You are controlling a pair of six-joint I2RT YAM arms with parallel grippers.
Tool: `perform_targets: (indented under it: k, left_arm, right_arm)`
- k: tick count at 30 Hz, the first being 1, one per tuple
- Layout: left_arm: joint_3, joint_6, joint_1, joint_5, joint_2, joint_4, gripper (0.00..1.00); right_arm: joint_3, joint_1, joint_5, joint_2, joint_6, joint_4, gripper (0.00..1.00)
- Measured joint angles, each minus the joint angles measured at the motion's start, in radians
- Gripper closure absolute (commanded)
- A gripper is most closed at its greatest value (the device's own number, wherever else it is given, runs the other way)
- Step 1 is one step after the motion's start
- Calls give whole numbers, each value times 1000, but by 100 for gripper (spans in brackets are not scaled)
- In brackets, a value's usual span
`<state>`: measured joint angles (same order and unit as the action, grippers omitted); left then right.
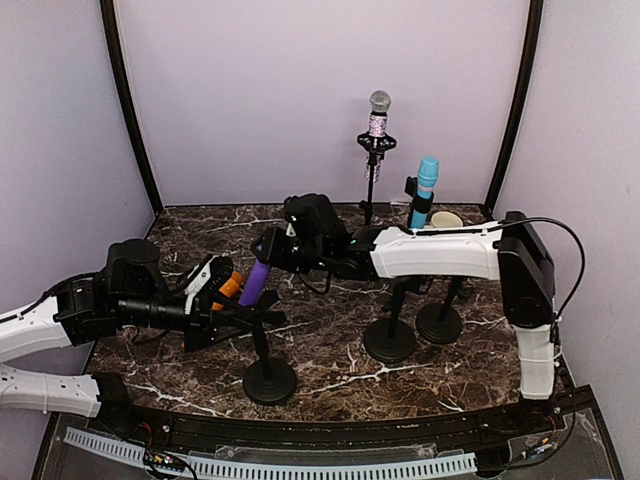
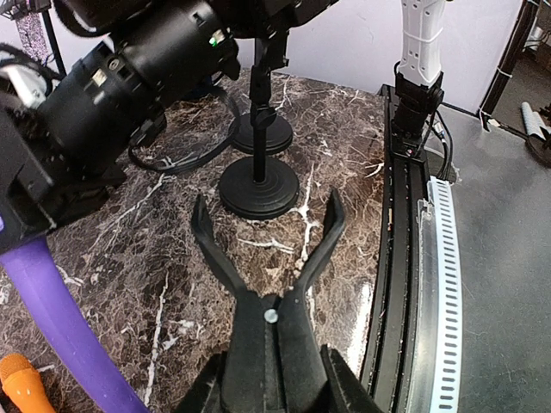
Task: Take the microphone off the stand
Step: Place the microphone at the center of the board.
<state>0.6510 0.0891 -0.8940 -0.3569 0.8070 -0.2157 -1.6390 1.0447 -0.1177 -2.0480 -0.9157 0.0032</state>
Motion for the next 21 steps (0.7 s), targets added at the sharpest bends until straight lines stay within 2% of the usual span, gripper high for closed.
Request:
perform_targets:
  k: [9,15,21]
  left_arm:
    - [0,0,0,-6,2,0,96]
    - [0,0,0,-9,4,2,96]
    - [0,0,0,-11,4,2,96]
  right_arm:
    - [-138,0,38,-177,-89,-13,65]
    - [-218,-1,60,-260,-134,-27,35]
    - [-246,-1,41,-300,-126,-73,21]
